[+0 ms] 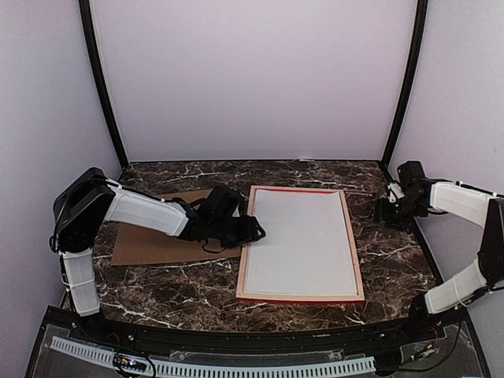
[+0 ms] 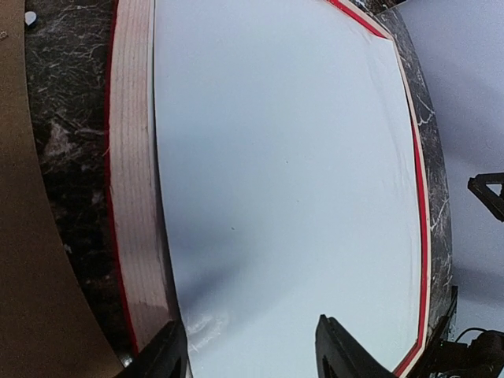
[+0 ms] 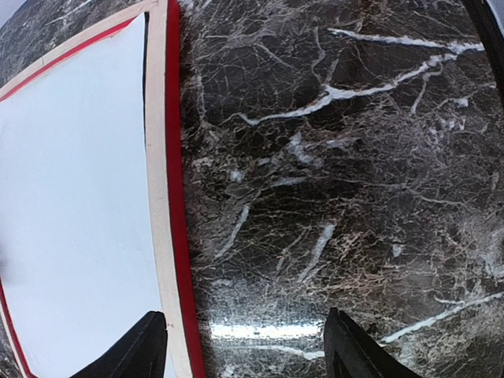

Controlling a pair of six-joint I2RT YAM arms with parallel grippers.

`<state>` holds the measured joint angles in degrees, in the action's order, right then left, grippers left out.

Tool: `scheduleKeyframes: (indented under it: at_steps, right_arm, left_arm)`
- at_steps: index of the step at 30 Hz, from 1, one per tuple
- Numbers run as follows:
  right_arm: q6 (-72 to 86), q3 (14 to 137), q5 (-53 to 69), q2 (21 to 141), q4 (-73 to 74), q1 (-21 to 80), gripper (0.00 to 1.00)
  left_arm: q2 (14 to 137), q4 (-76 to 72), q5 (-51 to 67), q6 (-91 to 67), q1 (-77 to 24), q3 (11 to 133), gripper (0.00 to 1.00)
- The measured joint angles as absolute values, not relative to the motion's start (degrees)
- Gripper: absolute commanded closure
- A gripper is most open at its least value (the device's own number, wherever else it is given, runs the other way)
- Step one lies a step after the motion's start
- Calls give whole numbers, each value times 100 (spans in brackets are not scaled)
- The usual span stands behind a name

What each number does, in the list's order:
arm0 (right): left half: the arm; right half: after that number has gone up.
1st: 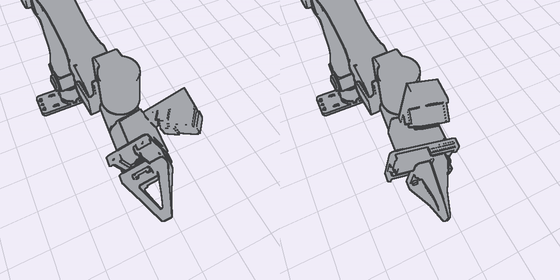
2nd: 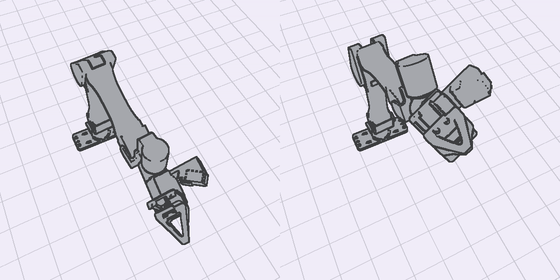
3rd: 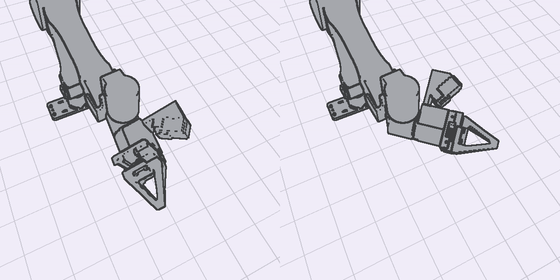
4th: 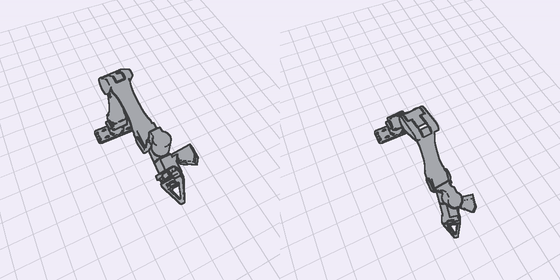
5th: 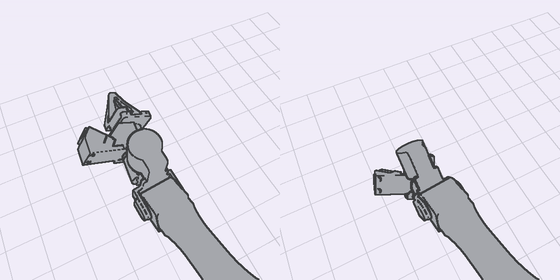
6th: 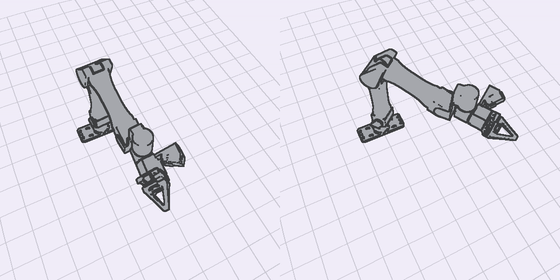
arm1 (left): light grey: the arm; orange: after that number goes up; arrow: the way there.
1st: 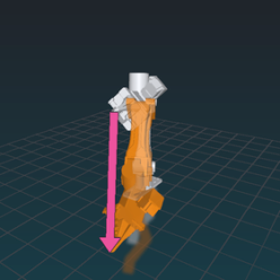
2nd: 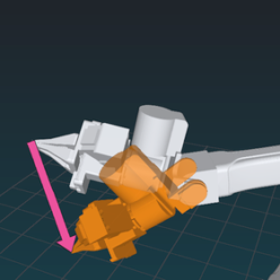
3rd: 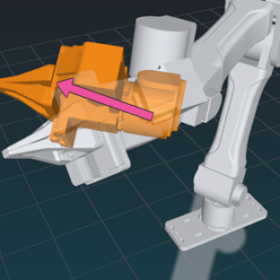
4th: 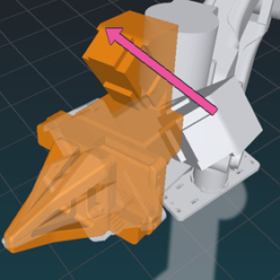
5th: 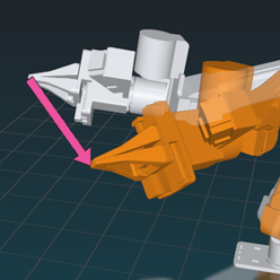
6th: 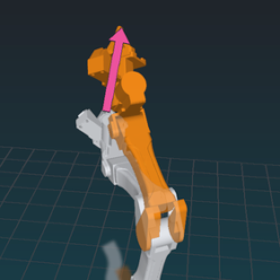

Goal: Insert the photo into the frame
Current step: Place the backboard on the mat board, then adjust the frame body at the center of the board.

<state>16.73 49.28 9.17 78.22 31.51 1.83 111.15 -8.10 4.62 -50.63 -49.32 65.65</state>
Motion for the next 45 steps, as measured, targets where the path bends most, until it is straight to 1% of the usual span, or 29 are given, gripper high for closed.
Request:
scheduleKeyframes:
  at_steps: [4, 10, 15, 18, 24, 30, 34, 37, 40, 43, 44, 45]
  right_arm:
    - [1680, 4925, 919, 7887, 3089, 370, 30]
    - [1728, 4925, 917, 8031, 2908, 624, 29]
    - [1802, 4928, 921, 8320, 2746, 823, 29]
    - [1813, 4928, 923, 8552, 2650, 926, 31]
    - [1802, 4952, 947, 8982, 2528, 1015, 39]
    - [1774, 5006, 996, 9244, 2484, 1085, 51]
    - [1710, 5035, 1035, 9351, 2486, 1162, 61]
    - [1651, 5078, 1028, 9376, 2515, 1175, 67]
    - [1594, 5155, 941, 9376, 2617, 1194, 70]
    - [1518, 5258, 775, 9376, 2759, 1197, 70]
    - [1500, 5286, 705, 9376, 2799, 1190, 70]
    - [1483, 5317, 633, 9376, 2849, 1173, 67]
  left_arm:
    - [11100, -727, 344, -4917, -4899, 6576, 39]
    - [10995, -362, 45, -4515, -4873, 6639, 31]
    - [10750, 64, -36, -4108, -4755, 6665, 28]
    - [10521, 320, -60, -3828, -4602, 6665, 26]
    - [10044, 705, -73, -3361, -4250, 6665, 26]
    - [9806, 897, 58, -3111, -3835, 6652, 25]
    - [9725, 1026, 220, -2993, -3509, 6598, 25]
    - [9725, 1173, 305, -2882, -3269, 6589, 25]
    - [9703, 1378, 403, -2746, -2980, 6580, 25]
    - [9614, 1573, 423, -2580, -2703, 6556, 25]
    - [9572, 1651, 425, -2519, -2600, 6554, 25]
    - [9515, 1743, 429, -2449, -2469, 6552, 25]
